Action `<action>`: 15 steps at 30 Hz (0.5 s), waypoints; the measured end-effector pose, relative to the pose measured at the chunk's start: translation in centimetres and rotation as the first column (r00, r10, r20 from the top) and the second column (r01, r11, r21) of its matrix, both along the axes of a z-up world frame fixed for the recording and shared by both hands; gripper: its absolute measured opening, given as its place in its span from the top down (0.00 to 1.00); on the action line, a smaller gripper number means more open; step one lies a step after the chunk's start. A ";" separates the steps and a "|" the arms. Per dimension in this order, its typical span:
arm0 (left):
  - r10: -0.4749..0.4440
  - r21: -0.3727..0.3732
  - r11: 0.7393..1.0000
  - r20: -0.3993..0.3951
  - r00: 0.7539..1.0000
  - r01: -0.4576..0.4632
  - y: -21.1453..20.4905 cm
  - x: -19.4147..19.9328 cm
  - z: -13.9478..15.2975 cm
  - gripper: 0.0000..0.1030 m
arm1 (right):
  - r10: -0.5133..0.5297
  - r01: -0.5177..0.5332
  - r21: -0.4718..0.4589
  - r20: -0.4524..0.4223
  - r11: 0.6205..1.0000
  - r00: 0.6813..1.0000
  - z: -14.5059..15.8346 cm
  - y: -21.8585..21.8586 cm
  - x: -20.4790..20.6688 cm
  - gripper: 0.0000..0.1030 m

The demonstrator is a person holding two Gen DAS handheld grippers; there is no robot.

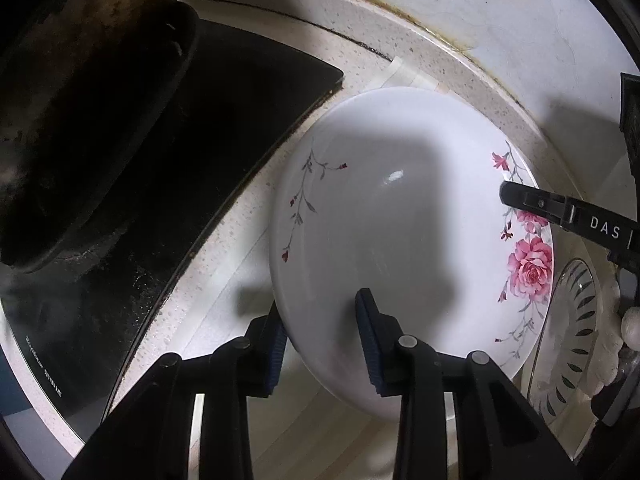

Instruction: Organize plates and bowls

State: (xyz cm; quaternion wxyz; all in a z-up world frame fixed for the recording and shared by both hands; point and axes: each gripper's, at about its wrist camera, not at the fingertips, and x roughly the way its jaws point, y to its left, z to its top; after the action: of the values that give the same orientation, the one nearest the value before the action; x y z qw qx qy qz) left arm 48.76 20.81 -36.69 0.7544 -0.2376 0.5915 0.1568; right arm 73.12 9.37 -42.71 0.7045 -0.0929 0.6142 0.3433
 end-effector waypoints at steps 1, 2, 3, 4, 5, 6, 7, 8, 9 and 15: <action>-0.002 0.008 1.000 0.000 1.000 0.002 -0.1 0.0 0.1 0.70 | 0.002 -0.002 0.003 0.000 1.000 1.000 0.0 -0.1 -0.1 0.79; 0.000 0.017 1.000 -0.003 1.000 0.001 -0.1 -0.1 0.1 0.70 | 0.003 -0.003 0.007 -0.001 1.000 1.000 0.1 -0.2 -0.2 0.79; -0.001 0.018 1.000 -0.004 1.000 0.001 -0.2 0.0 0.2 0.71 | 0.001 0.000 0.014 -0.009 1.000 1.000 0.1 -0.4 -0.2 0.80; -0.002 0.017 1.000 -0.005 1.000 0.002 -0.2 0.0 0.2 0.71 | -0.002 0.003 0.020 -0.017 1.000 1.000 0.1 -0.6 -0.2 0.81; -0.003 0.015 1.000 -0.004 1.000 0.003 -0.4 0.2 0.4 0.72 | -0.004 0.005 0.023 -0.024 1.000 1.000 -0.1 -0.5 -0.1 0.81; -0.007 0.014 1.000 -0.001 1.000 0.007 -0.5 0.1 0.6 0.72 | -0.005 0.006 0.027 -0.029 1.000 1.000 -0.1 -0.7 -0.1 0.82; -0.011 0.016 1.000 0.001 1.000 0.011 -0.8 -0.3 0.9 0.72 | -0.007 0.008 0.030 -0.029 1.000 1.000 0.0 -0.9 -0.3 0.83; -0.014 0.019 1.000 0.006 1.000 0.013 -0.9 -0.5 1.3 0.72 | -0.008 0.009 0.031 -0.028 0.999 1.000 0.2 -1.0 -0.4 0.83; -0.022 0.020 1.000 0.014 1.000 0.022 -1.0 -0.6 1.6 0.72 | -0.012 0.013 0.033 -0.027 0.999 1.000 0.4 -1.4 -0.6 0.84; -0.059 0.024 0.998 0.050 0.997 0.058 -2.2 -1.8 4.6 0.72 | -0.029 0.029 0.040 -0.014 0.999 0.999 2.7 -3.3 -2.1 0.87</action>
State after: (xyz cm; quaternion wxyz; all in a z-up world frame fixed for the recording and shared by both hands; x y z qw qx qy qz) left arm 46.97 18.63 -32.11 0.7760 -0.2157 0.5772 0.1351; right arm 71.03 6.11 -40.05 0.7071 -0.0675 0.6130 0.3460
